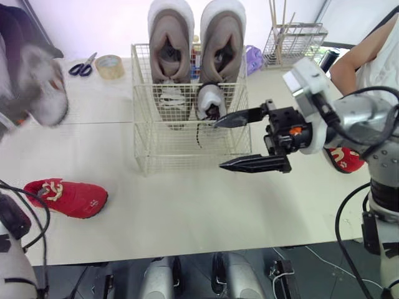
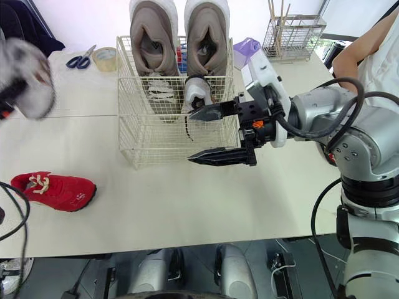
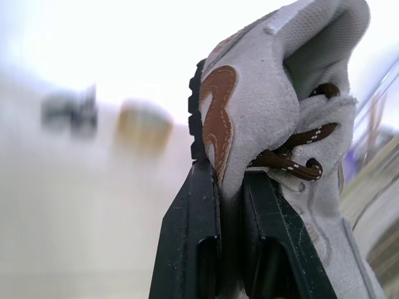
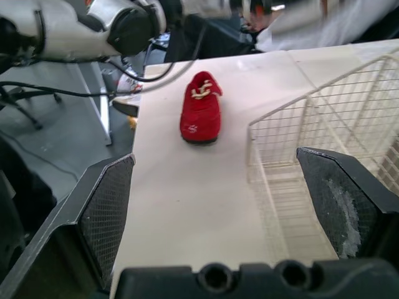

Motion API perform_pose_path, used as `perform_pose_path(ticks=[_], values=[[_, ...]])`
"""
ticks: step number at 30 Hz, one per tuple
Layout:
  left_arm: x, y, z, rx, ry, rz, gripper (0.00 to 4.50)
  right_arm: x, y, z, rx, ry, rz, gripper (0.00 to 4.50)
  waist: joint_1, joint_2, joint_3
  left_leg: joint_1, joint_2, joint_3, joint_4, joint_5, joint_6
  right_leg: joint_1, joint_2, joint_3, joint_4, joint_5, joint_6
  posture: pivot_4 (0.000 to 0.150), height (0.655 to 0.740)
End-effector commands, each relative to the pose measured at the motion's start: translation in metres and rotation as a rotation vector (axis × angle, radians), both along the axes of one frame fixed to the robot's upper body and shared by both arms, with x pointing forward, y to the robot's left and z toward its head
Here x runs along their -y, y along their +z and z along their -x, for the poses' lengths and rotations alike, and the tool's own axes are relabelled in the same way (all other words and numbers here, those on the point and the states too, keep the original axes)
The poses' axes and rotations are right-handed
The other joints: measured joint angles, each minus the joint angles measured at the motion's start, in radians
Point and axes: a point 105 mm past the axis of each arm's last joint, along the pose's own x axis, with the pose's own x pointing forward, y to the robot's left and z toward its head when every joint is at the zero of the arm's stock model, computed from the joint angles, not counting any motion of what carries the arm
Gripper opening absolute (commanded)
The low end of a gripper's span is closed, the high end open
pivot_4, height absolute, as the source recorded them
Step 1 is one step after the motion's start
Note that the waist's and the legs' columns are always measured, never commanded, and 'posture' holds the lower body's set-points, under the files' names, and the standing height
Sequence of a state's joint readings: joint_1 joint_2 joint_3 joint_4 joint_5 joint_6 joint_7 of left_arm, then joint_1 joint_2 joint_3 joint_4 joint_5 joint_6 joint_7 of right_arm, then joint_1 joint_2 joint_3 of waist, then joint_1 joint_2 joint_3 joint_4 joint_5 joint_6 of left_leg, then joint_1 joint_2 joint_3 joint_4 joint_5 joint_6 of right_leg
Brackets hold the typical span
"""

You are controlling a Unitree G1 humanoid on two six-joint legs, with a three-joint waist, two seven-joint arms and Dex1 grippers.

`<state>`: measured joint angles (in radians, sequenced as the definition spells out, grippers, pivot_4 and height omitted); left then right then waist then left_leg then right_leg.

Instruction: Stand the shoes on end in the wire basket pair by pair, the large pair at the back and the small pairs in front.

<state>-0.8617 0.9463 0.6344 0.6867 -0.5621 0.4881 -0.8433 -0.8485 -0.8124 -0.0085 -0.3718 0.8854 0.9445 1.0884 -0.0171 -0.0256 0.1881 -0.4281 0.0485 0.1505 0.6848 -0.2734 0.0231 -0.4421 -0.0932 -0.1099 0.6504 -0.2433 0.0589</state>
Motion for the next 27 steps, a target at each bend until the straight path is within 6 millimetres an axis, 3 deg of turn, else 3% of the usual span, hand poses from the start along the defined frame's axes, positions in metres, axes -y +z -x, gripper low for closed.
perform_pose_path(ticks=[1,3,7,12,17,27], values=[[0.075,0.043,0.045,0.274,-0.077,-0.071,0.28,0.016,0.013,-0.012,0.054,-0.071,-0.032,4.50,0.005,0.001,0.000,0.001,-0.001,-0.001,0.000,0.000,0.000,0.002,-0.003,0.001,-0.001,0.000,0.000,0.150,0.7400],[0.119,0.044,0.062,0.340,-0.094,-0.097,0.28,0.021,0.015,-0.019,0.059,-0.097,-0.031,4.50,0.012,0.000,0.000,0.002,-0.002,-0.003,0.001,-0.001,0.001,0.005,-0.004,0.000,-0.001,0.000,0.002,0.150,0.7400],[0.165,0.048,0.074,0.444,-0.062,-0.054,0.28,0.029,0.017,-0.032,0.075,-0.126,-0.006,4.50,0.010,-0.001,0.000,0.002,-0.002,-0.006,0.006,-0.001,0.001,0.009,-0.003,-0.002,0.000,0.001,0.003,0.150,0.7400],[0.212,0.026,0.059,0.434,-0.057,-0.110,0.28,0.037,0.024,-0.037,0.095,-0.136,0.028,4.50,0.008,0.000,-0.001,0.007,-0.002,-0.007,0.005,-0.001,0.001,0.013,0.001,-0.002,0.000,0.002,0.003,0.150,0.7400],[0.239,-0.002,0.037,0.449,-0.066,-0.143,0.28,0.044,0.027,-0.030,0.090,-0.151,0.045,4.50,0.012,0.001,-0.001,0.006,-0.001,-0.006,0.005,-0.001,0.001,0.013,0.002,-0.003,-0.001,0.002,0.003,0.150,0.7400],[0.258,-0.042,-0.001,0.462,-0.044,-0.254,0.28,0.051,0.031,-0.020,0.086,-0.213,0.044,4.50,0.031,0.001,-0.001,0.006,-0.001,-0.007,0.007,-0.003,0.005,0.013,-0.002,-0.003,-0.001,0.002,0.002,0.150,0.7400]])
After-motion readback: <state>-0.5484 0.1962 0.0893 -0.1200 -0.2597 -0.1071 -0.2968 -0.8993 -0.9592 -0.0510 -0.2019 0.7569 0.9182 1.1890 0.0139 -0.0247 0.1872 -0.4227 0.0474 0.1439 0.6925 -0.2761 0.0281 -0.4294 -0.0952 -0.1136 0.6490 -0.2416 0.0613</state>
